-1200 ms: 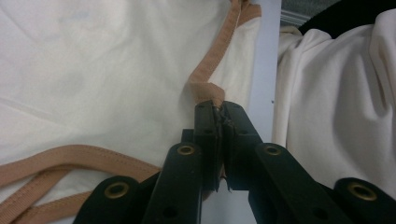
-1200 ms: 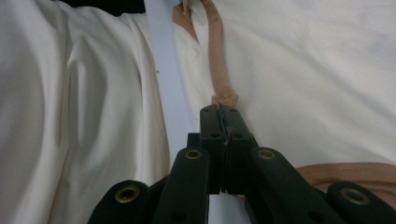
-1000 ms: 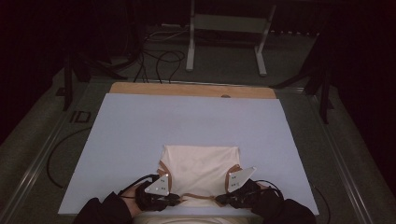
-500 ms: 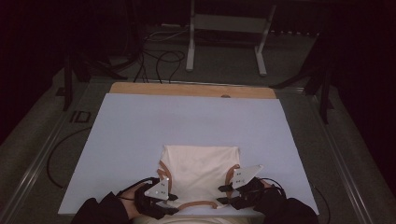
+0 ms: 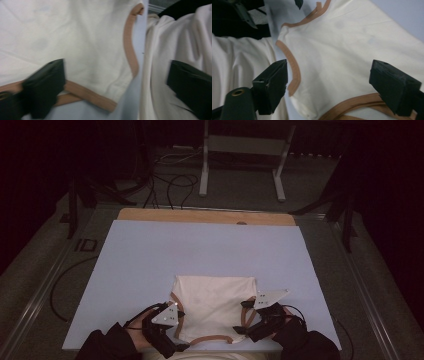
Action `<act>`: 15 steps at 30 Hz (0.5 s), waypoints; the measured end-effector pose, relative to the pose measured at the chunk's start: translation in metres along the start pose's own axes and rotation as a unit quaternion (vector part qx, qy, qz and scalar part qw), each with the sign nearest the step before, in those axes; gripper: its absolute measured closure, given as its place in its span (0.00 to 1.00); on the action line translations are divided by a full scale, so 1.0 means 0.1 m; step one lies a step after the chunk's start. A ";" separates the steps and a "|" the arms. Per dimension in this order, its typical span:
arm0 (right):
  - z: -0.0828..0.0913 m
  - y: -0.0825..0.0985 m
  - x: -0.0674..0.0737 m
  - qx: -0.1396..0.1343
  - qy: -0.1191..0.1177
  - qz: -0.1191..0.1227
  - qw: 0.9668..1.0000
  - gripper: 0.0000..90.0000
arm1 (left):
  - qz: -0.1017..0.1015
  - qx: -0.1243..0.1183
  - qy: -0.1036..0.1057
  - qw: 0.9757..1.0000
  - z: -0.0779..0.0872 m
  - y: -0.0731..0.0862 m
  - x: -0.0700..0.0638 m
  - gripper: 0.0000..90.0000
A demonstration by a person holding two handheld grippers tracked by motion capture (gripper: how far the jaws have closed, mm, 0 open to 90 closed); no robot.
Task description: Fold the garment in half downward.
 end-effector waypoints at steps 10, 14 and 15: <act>0.04 -0.06 -0.06 -0.015 0.017 0.004 1.000 0.15 | 0.006 -0.028 -0.036 0.999 0.09 -0.06 0.18 0.00; 0.05 -0.09 -0.09 -0.024 0.020 0.006 0.999 0.14 | 0.018 -0.036 -0.051 0.998 0.15 -0.07 0.30 0.00; 0.06 -0.10 -0.10 -0.025 0.021 0.004 0.999 0.14 | 0.021 -0.040 -0.054 0.998 0.17 -0.07 0.34 0.00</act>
Point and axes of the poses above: each handheld gripper's, and its own axes: z roughly backward along the jaws, y roughly out of its underside, x roughly to its left, the point moved 4 cm from there along -z, roughly forward along the jaws, and after that the axes turned 15 degrees about -z, right-handed, at the moved point
